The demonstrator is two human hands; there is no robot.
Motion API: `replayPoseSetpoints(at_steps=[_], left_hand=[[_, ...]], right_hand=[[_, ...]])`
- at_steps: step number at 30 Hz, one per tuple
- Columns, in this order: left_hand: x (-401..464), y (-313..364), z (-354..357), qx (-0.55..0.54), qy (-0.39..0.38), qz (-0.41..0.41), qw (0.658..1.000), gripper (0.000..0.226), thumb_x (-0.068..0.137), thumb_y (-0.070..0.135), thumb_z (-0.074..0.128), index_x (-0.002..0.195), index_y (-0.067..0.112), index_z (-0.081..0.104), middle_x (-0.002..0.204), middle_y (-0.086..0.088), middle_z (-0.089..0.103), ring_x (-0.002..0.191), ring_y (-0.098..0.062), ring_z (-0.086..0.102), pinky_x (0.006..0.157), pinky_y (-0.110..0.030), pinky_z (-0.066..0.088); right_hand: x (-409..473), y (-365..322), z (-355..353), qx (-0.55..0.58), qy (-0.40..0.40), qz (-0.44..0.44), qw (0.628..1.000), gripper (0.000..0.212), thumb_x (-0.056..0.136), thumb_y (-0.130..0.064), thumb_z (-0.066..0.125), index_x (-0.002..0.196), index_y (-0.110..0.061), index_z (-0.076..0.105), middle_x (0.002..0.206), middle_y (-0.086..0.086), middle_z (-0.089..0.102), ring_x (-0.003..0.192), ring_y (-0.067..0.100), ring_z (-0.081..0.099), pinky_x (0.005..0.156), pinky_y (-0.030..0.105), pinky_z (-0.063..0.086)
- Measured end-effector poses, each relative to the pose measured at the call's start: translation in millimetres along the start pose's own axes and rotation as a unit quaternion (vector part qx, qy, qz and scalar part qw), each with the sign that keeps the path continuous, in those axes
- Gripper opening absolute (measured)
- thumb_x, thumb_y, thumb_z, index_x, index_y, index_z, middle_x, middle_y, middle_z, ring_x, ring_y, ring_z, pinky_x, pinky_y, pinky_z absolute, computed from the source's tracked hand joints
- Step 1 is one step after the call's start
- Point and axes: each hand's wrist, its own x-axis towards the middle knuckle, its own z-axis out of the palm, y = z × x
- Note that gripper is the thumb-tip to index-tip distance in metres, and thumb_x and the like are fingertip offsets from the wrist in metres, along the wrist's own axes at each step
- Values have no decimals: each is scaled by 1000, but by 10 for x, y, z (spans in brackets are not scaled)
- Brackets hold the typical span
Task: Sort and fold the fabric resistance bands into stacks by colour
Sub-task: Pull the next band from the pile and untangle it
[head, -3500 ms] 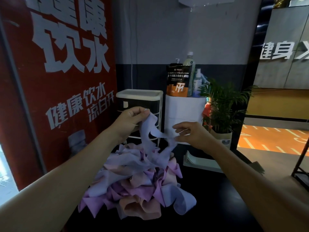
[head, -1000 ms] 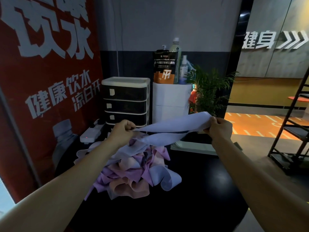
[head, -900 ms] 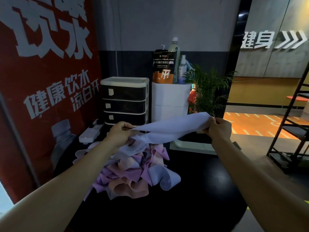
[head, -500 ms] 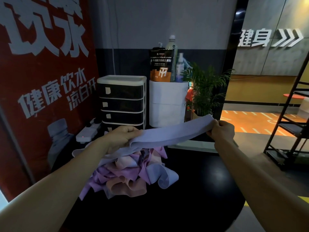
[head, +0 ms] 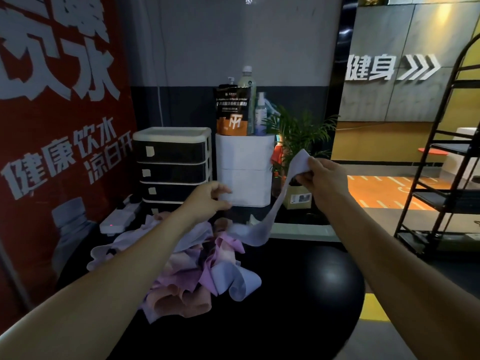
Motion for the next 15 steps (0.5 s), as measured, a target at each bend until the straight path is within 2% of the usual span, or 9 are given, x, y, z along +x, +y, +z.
replayPoseSetpoints(at_steps=[2, 4, 5, 6, 8, 10, 12, 13, 15], left_hand=[[67, 213, 144, -26, 3, 39, 999, 24, 81, 4, 69, 96, 19, 60, 100, 2, 58, 102, -13, 54, 92, -29, 45], [123, 454, 279, -52, -5, 82, 995, 30, 79, 6, 71, 102, 18, 57, 108, 0, 58, 100, -14, 57, 89, -28, 47], [139, 568, 347, -54, -15, 103, 993, 35, 79, 7, 72, 107, 17, 55, 112, 0, 56, 99, -14, 58, 87, -25, 48], [152, 671, 413, -52, -27, 122, 991, 40, 79, 7, 72, 113, 16, 53, 114, 0, 54, 98, -14, 59, 83, -21, 49], [166, 832, 536, -49, -46, 156, 986, 42, 81, 4, 70, 116, 13, 50, 114, 2, 53, 94, -13, 60, 74, -12, 50], [193, 900, 641, -56, -37, 183, 981, 35, 82, 0, 67, 111, 11, 50, 109, 0, 55, 91, -14, 59, 70, -10, 50], [241, 889, 710, -71, 7, 183, 980, 25, 87, 3, 62, 110, 7, 54, 106, -3, 59, 92, -17, 59, 72, -16, 53], [263, 871, 730, -79, 27, 169, 982, 22, 90, 4, 58, 112, 5, 56, 109, -7, 61, 95, -20, 59, 77, -25, 55], [301, 838, 766, -80, 41, 147, 985, 25, 94, 5, 52, 117, 4, 59, 115, -13, 64, 100, -21, 60, 83, -37, 55]], right_hand=[[-16, -95, 0, 12, -35, -2, 999, 20, 96, -9, 50, 92, 6, 64, 82, 20, 60, 67, 23, 61, 73, 33, 56], [-66, -187, 4, 14, -64, -7, 998, 23, 95, -7, 51, 75, -4, 63, 93, 31, 62, 70, 26, 62, 75, 35, 56], [-92, -226, 4, 16, -73, -4, 997, 24, 94, -5, 50, 73, -3, 62, 101, 37, 60, 72, 27, 61, 72, 33, 56], [-111, -256, 5, 22, -82, 3, 996, 21, 94, -3, 50, 78, 2, 62, 105, 39, 58, 71, 28, 60, 66, 29, 56], [-127, -298, -3, 63, -118, 24, 991, 18, 94, -1, 47, 96, 13, 60, 96, 31, 62, 63, 25, 63, 56, 23, 55], [-105, -326, -50, 68, -177, 23, 982, 18, 95, -5, 48, 99, 7, 61, 89, 21, 64, 67, 22, 69, 62, 22, 58], [-74, -334, -132, 21, -222, 1, 975, 21, 97, -12, 47, 100, 1, 63, 90, 14, 67, 79, 20, 68, 74, 25, 57], [-54, -325, -169, -11, -225, -16, 974, 24, 98, -15, 47, 103, 1, 64, 89, 11, 68, 80, 18, 67, 76, 25, 55], [-4, -313, -217, -87, -182, -90, 975, 25, 97, -14, 48, 102, 4, 65, 83, 7, 67, 75, 15, 64, 73, 22, 53]])
